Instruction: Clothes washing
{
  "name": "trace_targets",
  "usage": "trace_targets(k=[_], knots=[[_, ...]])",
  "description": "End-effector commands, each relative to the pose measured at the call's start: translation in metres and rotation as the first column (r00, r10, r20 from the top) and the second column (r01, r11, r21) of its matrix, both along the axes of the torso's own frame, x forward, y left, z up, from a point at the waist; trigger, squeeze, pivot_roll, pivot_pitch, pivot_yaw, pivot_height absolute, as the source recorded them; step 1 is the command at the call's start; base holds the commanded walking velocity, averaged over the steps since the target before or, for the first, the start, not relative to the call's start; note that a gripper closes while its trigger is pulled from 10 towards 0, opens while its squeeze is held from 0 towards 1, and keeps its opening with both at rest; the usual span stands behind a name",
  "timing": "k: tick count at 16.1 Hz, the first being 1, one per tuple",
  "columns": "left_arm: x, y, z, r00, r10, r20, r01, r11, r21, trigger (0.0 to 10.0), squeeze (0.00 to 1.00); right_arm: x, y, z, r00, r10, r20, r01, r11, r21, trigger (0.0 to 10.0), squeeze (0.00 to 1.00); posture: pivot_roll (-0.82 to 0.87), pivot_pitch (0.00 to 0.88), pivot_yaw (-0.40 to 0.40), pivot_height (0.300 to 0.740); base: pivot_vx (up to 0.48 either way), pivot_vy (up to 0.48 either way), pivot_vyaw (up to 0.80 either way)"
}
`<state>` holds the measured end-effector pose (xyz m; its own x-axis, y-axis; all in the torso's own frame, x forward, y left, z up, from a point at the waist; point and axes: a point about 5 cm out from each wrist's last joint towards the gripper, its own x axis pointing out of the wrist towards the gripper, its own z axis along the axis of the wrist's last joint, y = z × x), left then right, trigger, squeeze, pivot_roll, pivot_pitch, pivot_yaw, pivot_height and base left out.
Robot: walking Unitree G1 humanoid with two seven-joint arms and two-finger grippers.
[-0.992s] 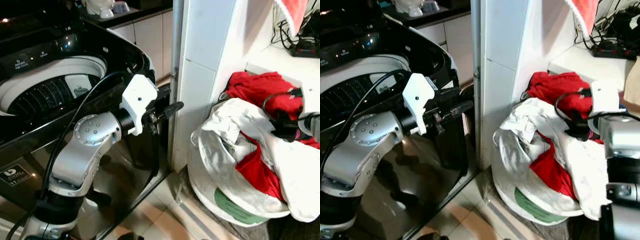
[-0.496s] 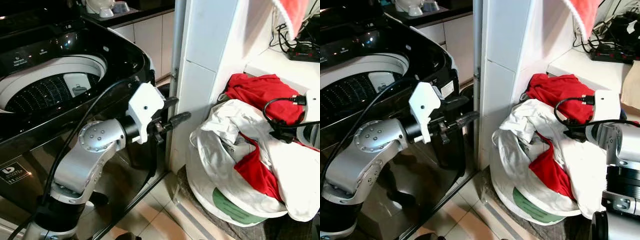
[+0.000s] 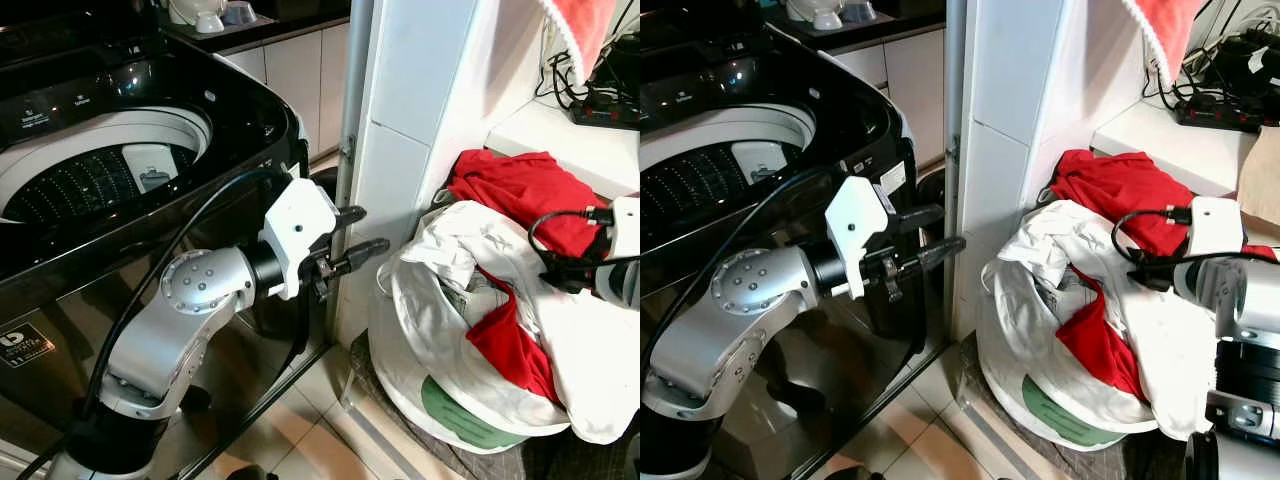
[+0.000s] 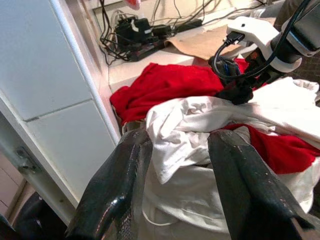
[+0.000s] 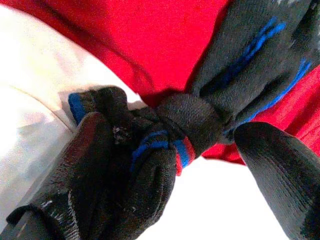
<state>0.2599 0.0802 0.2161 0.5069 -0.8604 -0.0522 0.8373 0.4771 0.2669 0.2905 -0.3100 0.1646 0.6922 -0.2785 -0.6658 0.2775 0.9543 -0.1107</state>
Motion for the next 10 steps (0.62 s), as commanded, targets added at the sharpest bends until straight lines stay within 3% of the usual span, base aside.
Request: trace_targets(k=[1,3,4,5,8,9,10], knots=[[-0.004,-0.003,0.003,1.0,-0.027,0.009,0.027,1.0,0.006,10.0,0.0,-0.002,-0.003,-0.005,1.0,-0.017,-0.019,0.017,1.0,-0.001,10.0,0.0,-0.1,0.0,-0.029,0.74,0.0,0.0,0.0],[-0.005,-0.005,0.002,0.999,-0.037,0.01,0.036,0.999,0.013,10.0,0.0,-0.004,-0.005,-0.011,0.998,-0.058,-0.001,0.058,0.995,0.077,10.0,0.0,-0.09,0.0,-0.037,0.74,0.0,0.0,0.0],[-0.005,-0.006,0.002,0.999,-0.038,0.012,0.038,0.999,0.016,10.0,0.0,-0.004,-0.006,-0.014,0.998,-0.068,0.004,0.067,0.993,0.095,9.1,0.0,-0.09,0.0,-0.04,0.74,0.0,0.0,0.0],[-0.005,-0.006,0.003,0.999,-0.039,0.013,0.039,0.999,0.015,10.0,0.0,-0.004,-0.005,-0.016,0.998,-0.065,0.005,0.064,0.994,0.093,6.0,0.0,-0.09,0.0,-0.04,0.74,0.0,0.0,0.0],[-0.005,-0.007,0.002,0.999,-0.044,0.012,0.043,0.999,0.018,10.0,0.0,-0.004,-0.005,-0.017,0.997,-0.07,0.013,0.069,0.992,0.105,1.8,0.0,-0.09,0.0,-0.035,0.74,0.0,0.0,0.0],[-0.005,-0.007,0.002,0.999,-0.048,0.011,0.048,0.999,0.019,10.0,0.0,-0.004,-0.006,-0.017,0.997,-0.077,0.018,0.075,0.991,0.109,0.0,0.0,-0.09,0.0,-0.033,0.74,0.0,0.0,0.0],[-0.005,-0.007,0.002,0.999,-0.049,0.011,0.048,0.999,0.022,10.0,0.0,-0.004,-0.006,-0.017,0.997,-0.08,0.024,0.077,0.991,0.105,0.0,0.0,-0.09,0.0,-0.031,0.74,0.0,0.0,0.0]])
